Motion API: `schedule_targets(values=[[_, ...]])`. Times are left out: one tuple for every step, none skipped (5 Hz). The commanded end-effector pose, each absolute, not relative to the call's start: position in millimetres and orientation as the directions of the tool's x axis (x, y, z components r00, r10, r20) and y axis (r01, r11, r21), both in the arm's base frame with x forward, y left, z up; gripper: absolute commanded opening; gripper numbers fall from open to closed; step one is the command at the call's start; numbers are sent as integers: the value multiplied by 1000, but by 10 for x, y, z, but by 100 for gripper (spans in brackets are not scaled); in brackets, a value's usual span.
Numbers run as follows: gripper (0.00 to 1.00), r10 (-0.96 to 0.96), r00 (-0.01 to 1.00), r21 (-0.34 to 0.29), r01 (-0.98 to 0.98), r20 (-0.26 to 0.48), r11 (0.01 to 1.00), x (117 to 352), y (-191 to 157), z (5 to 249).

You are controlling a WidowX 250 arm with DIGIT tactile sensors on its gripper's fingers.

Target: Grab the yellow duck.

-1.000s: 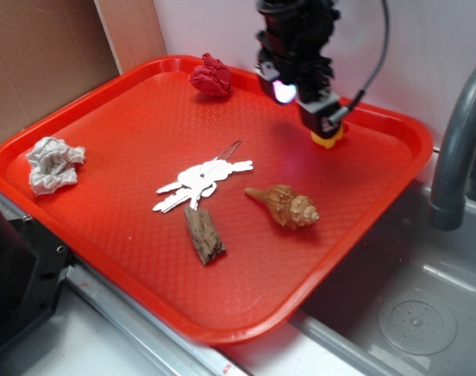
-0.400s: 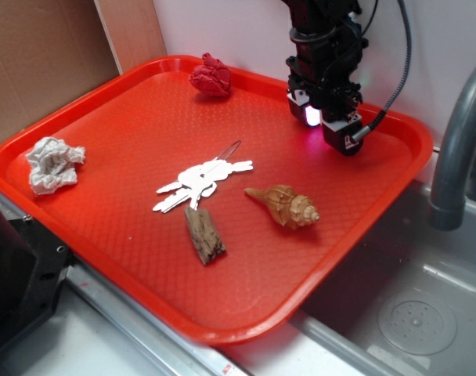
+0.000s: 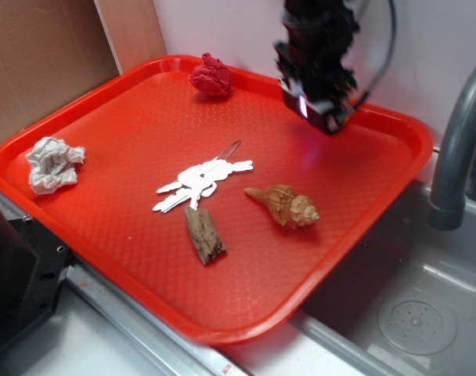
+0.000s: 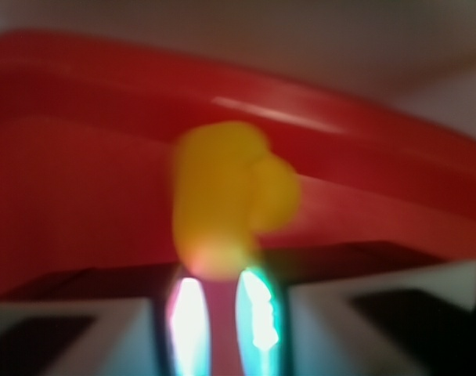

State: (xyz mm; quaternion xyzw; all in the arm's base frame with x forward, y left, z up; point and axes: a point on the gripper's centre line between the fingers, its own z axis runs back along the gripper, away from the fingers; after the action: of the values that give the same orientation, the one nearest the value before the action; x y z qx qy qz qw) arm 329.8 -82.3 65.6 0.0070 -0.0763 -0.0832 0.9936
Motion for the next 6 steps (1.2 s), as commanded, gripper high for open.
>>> schedule_targets(values=[[0,144,968,-57,-135,207,989,2352,-342,1658],[0,140,961,-104,-118,239,987,2317,-231,1634],[100,112,953,-84,-91,282,992,2575,-428,1404],[100,-9,947,-73,34,322,997,2938,-748,1082],[100,-95,933,-71,127,348,989,3261,-984,817],[100,-95,933,-71,127,348,989,3261,-984,817]])
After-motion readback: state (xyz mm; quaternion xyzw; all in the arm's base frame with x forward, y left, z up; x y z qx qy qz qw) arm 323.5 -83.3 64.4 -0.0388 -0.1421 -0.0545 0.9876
